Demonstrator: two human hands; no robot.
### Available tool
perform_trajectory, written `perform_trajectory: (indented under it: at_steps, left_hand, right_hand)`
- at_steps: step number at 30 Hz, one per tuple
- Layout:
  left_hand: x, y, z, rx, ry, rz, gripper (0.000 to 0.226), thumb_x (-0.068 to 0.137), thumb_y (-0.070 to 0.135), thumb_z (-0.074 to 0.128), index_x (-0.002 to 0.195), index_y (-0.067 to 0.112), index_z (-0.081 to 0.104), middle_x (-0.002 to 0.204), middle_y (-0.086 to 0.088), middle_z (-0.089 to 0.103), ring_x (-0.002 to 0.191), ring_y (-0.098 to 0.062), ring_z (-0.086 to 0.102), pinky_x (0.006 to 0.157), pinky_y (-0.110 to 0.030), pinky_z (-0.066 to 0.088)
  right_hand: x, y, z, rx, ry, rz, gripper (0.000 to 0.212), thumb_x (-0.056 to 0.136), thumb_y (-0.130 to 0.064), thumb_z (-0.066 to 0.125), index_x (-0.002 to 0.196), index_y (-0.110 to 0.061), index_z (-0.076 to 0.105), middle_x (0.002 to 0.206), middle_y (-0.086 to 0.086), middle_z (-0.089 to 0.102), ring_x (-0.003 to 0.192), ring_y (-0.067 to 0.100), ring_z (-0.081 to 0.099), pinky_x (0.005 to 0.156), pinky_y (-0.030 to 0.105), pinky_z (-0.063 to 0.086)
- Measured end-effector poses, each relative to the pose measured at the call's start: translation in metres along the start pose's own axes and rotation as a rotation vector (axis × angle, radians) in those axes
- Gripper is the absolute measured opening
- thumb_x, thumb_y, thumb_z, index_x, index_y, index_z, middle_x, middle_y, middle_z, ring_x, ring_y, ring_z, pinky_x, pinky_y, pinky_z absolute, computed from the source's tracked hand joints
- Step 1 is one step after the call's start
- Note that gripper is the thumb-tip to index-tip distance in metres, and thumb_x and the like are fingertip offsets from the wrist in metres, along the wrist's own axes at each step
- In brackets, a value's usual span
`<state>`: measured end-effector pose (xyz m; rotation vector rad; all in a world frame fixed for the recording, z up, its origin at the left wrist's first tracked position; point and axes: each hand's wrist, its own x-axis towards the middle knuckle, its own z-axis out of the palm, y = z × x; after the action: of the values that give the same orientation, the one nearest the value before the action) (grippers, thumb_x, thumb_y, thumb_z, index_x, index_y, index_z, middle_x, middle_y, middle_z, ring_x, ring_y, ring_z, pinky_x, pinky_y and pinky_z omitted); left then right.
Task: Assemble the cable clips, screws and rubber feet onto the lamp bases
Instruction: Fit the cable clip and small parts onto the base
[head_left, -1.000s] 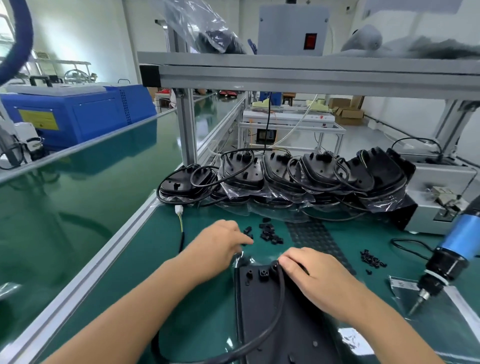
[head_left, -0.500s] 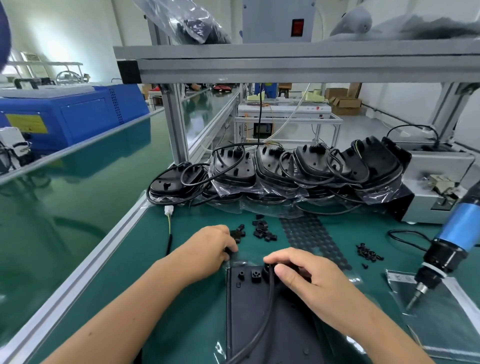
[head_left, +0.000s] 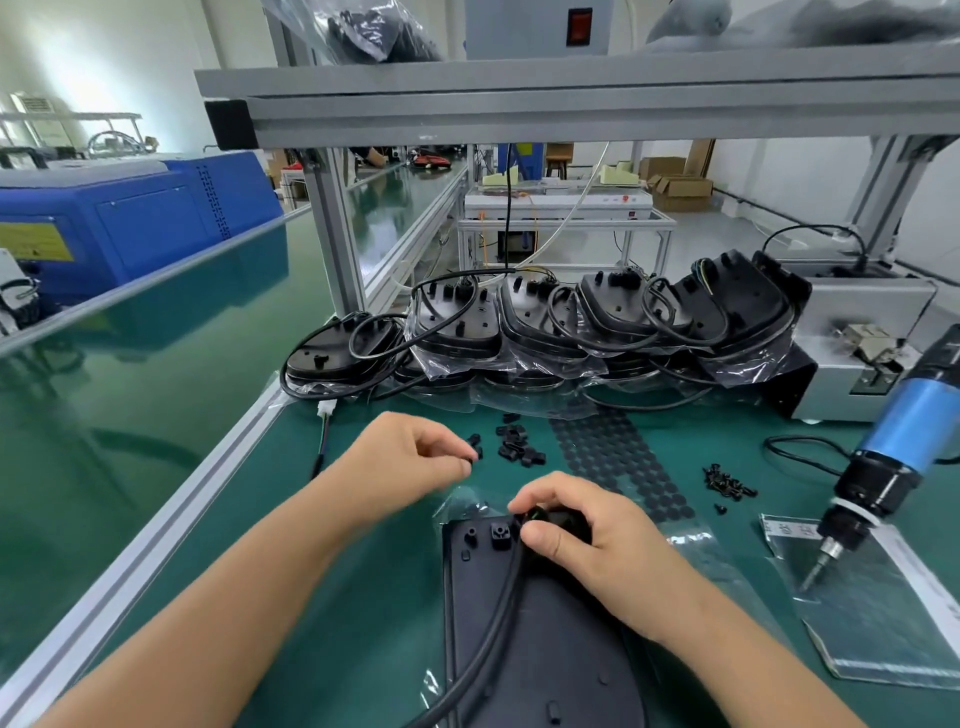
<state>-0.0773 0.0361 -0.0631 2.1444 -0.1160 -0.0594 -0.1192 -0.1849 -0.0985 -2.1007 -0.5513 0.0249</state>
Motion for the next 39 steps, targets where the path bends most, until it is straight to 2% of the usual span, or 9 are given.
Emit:
perform_trajectory:
  at_steps: [3, 5, 7, 9, 13, 18, 24, 29, 39]
  left_hand:
    - [-0.010, 0.021, -0.001, -0.361, -0.192, -0.145, 0.005, 0.079, 0.004, 0.073, 0.080, 0.009, 0.074, 0.066, -0.004, 0.066, 0.055, -0.007, 0.056, 0.054, -0.016, 0.045]
    - [-0.015, 0.029, -0.001, -0.437, -0.281, -0.197, 0.007, 0.074, 0.010, 0.078, 0.077, 0.009, 0.071, 0.067, -0.006, 0.066, 0.053, -0.007, 0.056, 0.051, -0.014, 0.045]
    - [-0.020, 0.030, 0.000, -0.474, -0.301, -0.248, 0.015, 0.066, 0.017, 0.080, 0.073, 0.011, 0.068, 0.064, -0.006, 0.066, 0.050, -0.007, 0.055, 0.046, -0.014, 0.043]
    - [-0.025, 0.029, 0.003, -0.463, -0.284, -0.287, 0.016, 0.063, 0.020, 0.081, 0.067, 0.013, 0.067, 0.063, -0.007, 0.066, 0.049, -0.007, 0.055, 0.044, -0.014, 0.041]
    - [-0.030, 0.024, 0.006, -0.392, -0.248, -0.298, 0.018, 0.072, 0.018, 0.081, 0.066, 0.012, 0.065, 0.064, -0.009, 0.068, 0.049, -0.008, 0.056, 0.044, -0.014, 0.041]
    - [-0.031, 0.028, 0.005, -0.304, -0.249, -0.266, 0.021, 0.073, 0.020, 0.082, 0.064, 0.014, 0.064, 0.065, -0.007, 0.069, 0.051, -0.009, 0.058, 0.055, -0.018, 0.044]
    - [-0.035, 0.031, 0.007, -0.278, -0.231, -0.231, 0.022, 0.073, 0.018, 0.082, 0.064, 0.012, 0.063, 0.064, -0.007, 0.068, 0.052, -0.010, 0.057, 0.053, -0.019, 0.041]
    - [-0.034, 0.032, 0.007, -0.258, -0.136, -0.206, 0.022, 0.074, 0.017, 0.082, 0.067, 0.009, 0.062, 0.063, -0.008, 0.067, 0.050, -0.010, 0.057, 0.051, -0.019, 0.040]
    - [-0.041, 0.032, 0.013, -0.231, -0.168, -0.157, 0.024, 0.078, 0.016, 0.079, 0.062, 0.008, 0.063, 0.057, -0.008, 0.064, 0.046, -0.009, 0.054, 0.043, -0.016, 0.037]
  right_hand:
    - [0.004, -0.002, 0.003, -0.010, 0.000, -0.007, 0.012, 0.089, -0.033, 0.067, 0.093, -0.043, 0.062, 0.099, -0.013, 0.063, 0.098, 0.000, 0.056, 0.086, 0.019, 0.041]
    - [0.006, -0.003, 0.003, -0.003, 0.003, -0.016, 0.009, 0.089, -0.032, 0.067, 0.091, -0.038, 0.061, 0.094, -0.010, 0.063, 0.092, 0.004, 0.057, 0.086, 0.023, 0.044]
    - [0.006, -0.004, 0.004, 0.008, 0.021, -0.026, 0.008, 0.089, -0.031, 0.067, 0.089, -0.035, 0.060, 0.089, -0.012, 0.062, 0.088, 0.005, 0.056, 0.083, 0.024, 0.044]
    - [0.005, -0.005, 0.005, 0.005, 0.039, -0.034, 0.007, 0.089, -0.032, 0.066, 0.087, -0.033, 0.059, 0.086, -0.013, 0.061, 0.087, 0.006, 0.056, 0.082, 0.027, 0.045]
    - [0.005, -0.005, 0.007, -0.041, 0.041, -0.035, 0.009, 0.091, -0.037, 0.062, 0.087, -0.034, 0.055, 0.086, -0.013, 0.058, 0.087, 0.008, 0.055, 0.084, 0.036, 0.047]
    - [0.004, -0.004, 0.009, -0.083, 0.055, -0.050, 0.010, 0.091, -0.043, 0.058, 0.088, -0.036, 0.052, 0.086, -0.015, 0.058, 0.085, 0.006, 0.054, 0.082, 0.036, 0.047]
    - [0.004, -0.002, 0.010, -0.103, 0.075, -0.063, 0.010, 0.091, -0.045, 0.056, 0.088, -0.037, 0.050, 0.084, -0.014, 0.058, 0.082, 0.006, 0.054, 0.079, 0.036, 0.047]
    - [0.003, -0.003, 0.011, -0.090, 0.086, -0.070, 0.010, 0.091, -0.047, 0.055, 0.087, -0.040, 0.049, 0.082, -0.016, 0.056, 0.080, 0.006, 0.053, 0.078, 0.034, 0.047]
    - [0.001, -0.005, 0.012, -0.087, 0.117, -0.066, 0.013, 0.091, -0.042, 0.057, 0.082, -0.041, 0.048, 0.080, -0.019, 0.056, 0.079, 0.005, 0.053, 0.076, 0.032, 0.047]
